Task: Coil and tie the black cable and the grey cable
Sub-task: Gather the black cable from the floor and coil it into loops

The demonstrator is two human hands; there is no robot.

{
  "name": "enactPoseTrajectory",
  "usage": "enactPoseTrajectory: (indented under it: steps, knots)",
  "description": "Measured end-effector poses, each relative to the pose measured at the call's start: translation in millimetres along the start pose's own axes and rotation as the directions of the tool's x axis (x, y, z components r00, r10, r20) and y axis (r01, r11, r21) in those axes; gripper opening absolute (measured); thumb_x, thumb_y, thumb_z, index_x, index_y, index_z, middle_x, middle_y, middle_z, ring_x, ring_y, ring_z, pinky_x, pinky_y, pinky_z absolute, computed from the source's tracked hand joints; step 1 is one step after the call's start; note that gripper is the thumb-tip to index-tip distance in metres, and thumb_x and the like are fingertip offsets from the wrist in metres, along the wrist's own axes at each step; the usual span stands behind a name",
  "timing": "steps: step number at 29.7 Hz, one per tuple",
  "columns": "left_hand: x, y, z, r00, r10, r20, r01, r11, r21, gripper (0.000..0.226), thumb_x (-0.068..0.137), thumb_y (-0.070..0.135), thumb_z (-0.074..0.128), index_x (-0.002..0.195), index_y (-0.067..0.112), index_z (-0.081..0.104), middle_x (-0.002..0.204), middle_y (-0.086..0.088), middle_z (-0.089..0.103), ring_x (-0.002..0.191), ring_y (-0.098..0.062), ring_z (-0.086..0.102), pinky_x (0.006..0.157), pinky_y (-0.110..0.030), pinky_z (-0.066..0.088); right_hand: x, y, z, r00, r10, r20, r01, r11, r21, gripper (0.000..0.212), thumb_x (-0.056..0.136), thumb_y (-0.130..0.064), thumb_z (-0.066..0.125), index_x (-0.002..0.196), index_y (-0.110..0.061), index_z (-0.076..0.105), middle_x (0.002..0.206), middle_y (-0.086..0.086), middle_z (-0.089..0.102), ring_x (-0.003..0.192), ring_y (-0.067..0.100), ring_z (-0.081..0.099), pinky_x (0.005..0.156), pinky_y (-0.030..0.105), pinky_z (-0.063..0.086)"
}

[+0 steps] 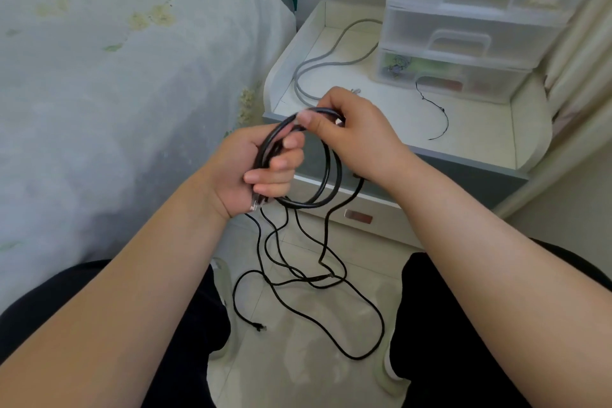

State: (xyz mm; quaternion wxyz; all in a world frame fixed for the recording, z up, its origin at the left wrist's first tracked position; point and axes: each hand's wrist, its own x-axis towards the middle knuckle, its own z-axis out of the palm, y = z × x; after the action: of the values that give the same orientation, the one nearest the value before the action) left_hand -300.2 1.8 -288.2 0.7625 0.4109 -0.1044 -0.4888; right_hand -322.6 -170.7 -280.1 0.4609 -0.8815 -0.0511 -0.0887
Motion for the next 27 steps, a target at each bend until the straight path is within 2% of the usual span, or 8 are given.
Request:
enactPoseTrajectory:
  steps: [2, 5, 8, 11, 14, 20, 23, 27]
  knots:
    - [-1, 5, -3, 0.992, 0.016, 0.127, 0.000, 0.992, -0.126, 0.028, 0.094, 0.021, 0.035, 0.072, 0.013, 0.050, 0.043, 0.004, 0.045, 0.027, -0.006, 0.025, 0.031, -0.019, 0.020, 3, 1, -1, 0.999, 0.020, -0.031, -0.019, 1.000, 0.010, 0.033, 0.094, -0.041, 0.050, 0.077, -0.013, 0.045, 0.066, -0.006, 0.043, 0.059, 0.007, 0.037, 0.057, 0.024, 0.030]
    - [-4, 11, -4, 0.984, 0.067, 0.168, -0.040, 0.986, -0.162, 0.025, 0.092, 0.018, 0.035, 0.072, 0.014, 0.049, 0.042, 0.006, 0.031, 0.029, -0.008, 0.024, 0.033, -0.020, 0.020, 2, 0, 1, 0.995, 0.069, 0.074, -0.077, 0.991, 0.113, 0.034, 0.099, -0.045, 0.035, 0.085, -0.015, 0.045, 0.076, -0.001, 0.064, 0.050, 0.003, 0.042, 0.056, 0.026, 0.035]
    - [-4, 11, -3, 0.991, 0.093, 0.096, -0.075, 0.982, -0.174, 0.035, 0.096, 0.025, 0.031, 0.066, 0.016, 0.048, 0.038, 0.006, 0.030, 0.029, -0.007, 0.020, 0.032, -0.020, 0.018, -2, -4, 6, 0.967, 0.145, 0.209, -0.202, 0.936, 0.288, 0.044, 0.099, -0.049, 0.025, 0.097, -0.016, 0.055, 0.066, 0.003, 0.070, 0.038, 0.008, 0.039, 0.042, 0.022, 0.032]
    - [-3, 12, 2, 0.992, 0.123, -0.038, -0.127, 0.983, -0.132, 0.042, 0.099, 0.031, 0.027, 0.064, 0.017, 0.046, 0.038, 0.008, 0.036, 0.031, -0.006, 0.014, 0.031, -0.018, 0.016, -3, -4, 9, 0.958, 0.197, 0.207, -0.273, 0.847, 0.456, 0.050, 0.100, -0.048, 0.025, 0.087, -0.013, 0.059, 0.048, 0.006, 0.059, 0.032, 0.012, 0.032, 0.036, 0.019, 0.024]
    - [-2, 9, 10, 0.970, 0.205, -0.129, -0.212, 0.976, -0.048, 0.037, 0.098, 0.030, 0.030, 0.070, 0.016, 0.048, 0.043, 0.009, 0.035, 0.032, -0.004, 0.017, 0.031, -0.016, 0.017, -2, -1, 11, 0.942, 0.259, 0.215, -0.335, 0.774, 0.538, 0.052, 0.100, -0.049, 0.025, 0.084, -0.011, 0.056, 0.045, 0.007, 0.054, 0.031, 0.013, 0.024, 0.037, 0.017, 0.019]
    - [-6, 3, 14, 0.949, 0.279, -0.146, -0.280, 0.960, 0.012, 0.039, 0.101, 0.029, 0.028, 0.082, 0.013, 0.058, 0.043, 0.010, 0.032, 0.032, 0.000, 0.028, 0.033, -0.015, 0.019, 0, 3, 12, 0.932, 0.269, 0.242, -0.360, 0.752, 0.552, 0.047, 0.099, -0.050, 0.030, 0.085, -0.012, 0.056, 0.053, 0.006, 0.056, 0.035, 0.012, 0.024, 0.039, 0.017, 0.020]
    - [-6, 1, 20, 0.924, 0.337, -0.180, -0.332, 0.942, 0.055, 0.037, 0.102, 0.028, 0.028, 0.084, 0.013, 0.056, 0.042, 0.011, 0.031, 0.033, 0.000, 0.026, 0.032, -0.014, 0.021, -2, 8, 19, 0.914, 0.263, 0.308, -0.398, 0.728, 0.559, 0.060, 0.094, -0.061, 0.022, 0.090, -0.015, 0.060, 0.066, 0.003, 0.061, 0.044, 0.016, 0.033, 0.044, 0.022, 0.030]
    - [-5, 2, 22, 0.883, 0.386, -0.268, -0.423, 0.901, -0.099, 0.035, 0.103, 0.025, 0.027, 0.078, 0.016, 0.049, 0.043, 0.010, 0.028, 0.031, -0.002, 0.024, 0.030, -0.014, 0.022, -12, 16, 44, 0.843, 0.305, 0.443, -0.534, 0.570, 0.625, 0.072, 0.088, -0.070, 0.013, 0.086, -0.016, 0.061, 0.068, 0.007, 0.058, 0.050, 0.020, 0.044, 0.052, 0.027, 0.043]
